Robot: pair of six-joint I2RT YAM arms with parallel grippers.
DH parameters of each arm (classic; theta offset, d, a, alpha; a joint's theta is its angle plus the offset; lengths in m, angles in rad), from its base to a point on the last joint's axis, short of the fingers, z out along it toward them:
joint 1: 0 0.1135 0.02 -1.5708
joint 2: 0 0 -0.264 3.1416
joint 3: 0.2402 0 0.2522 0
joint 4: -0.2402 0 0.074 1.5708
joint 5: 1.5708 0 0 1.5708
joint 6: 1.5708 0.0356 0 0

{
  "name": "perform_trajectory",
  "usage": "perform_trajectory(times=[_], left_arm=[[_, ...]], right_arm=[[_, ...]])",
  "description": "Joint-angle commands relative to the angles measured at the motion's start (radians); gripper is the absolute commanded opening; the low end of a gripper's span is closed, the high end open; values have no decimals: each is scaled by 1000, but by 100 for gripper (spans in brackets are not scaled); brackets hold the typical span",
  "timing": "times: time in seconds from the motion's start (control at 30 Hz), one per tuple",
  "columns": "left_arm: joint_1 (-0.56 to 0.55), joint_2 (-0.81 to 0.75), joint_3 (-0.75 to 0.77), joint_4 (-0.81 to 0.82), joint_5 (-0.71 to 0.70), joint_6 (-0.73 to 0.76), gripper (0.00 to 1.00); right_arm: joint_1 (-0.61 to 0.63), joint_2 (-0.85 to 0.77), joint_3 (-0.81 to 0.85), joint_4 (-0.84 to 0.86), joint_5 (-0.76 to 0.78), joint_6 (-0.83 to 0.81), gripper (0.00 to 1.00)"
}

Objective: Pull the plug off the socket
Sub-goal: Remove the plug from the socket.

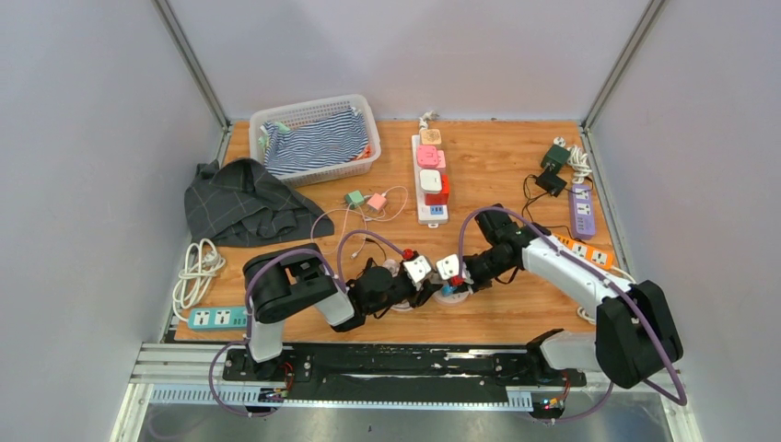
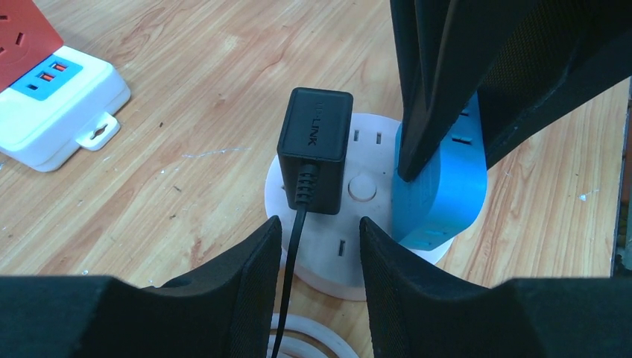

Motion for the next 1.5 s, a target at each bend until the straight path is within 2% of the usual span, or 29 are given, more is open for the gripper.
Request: perform_trajectory(times=[0.0,0.23,0.37,0.57,0.73,1.07,1.2,1.47], left_arm=[[-8,33,-5,-43,4,15,45],[-8,20,-7,-61,13,19,45],[-11,21,0,-72,18,23,45],[-15,36,12,-73,24,28,44],[-15,50,19,-66,40,26,44],[-15,44,11,-64,41,28,44],[-15,47,11,-60,48,26,43],[-15,58,5,-29,56,22,43]], right_arm=[[-12,-16,-46,-77,71,0,0],[-98,-63,-83,-108,46,-72,0],[-74,-19,-72,-114,-14,-96,0],[14,42,-23,-108,-20,-60,0],[17,16,-29,-101,15,-52,0],[-104,-83,-88,-95,52,-73,0],[-85,-44,-78,-97,-2,-86,0],[-19,0,-53,-97,10,-63,0]])
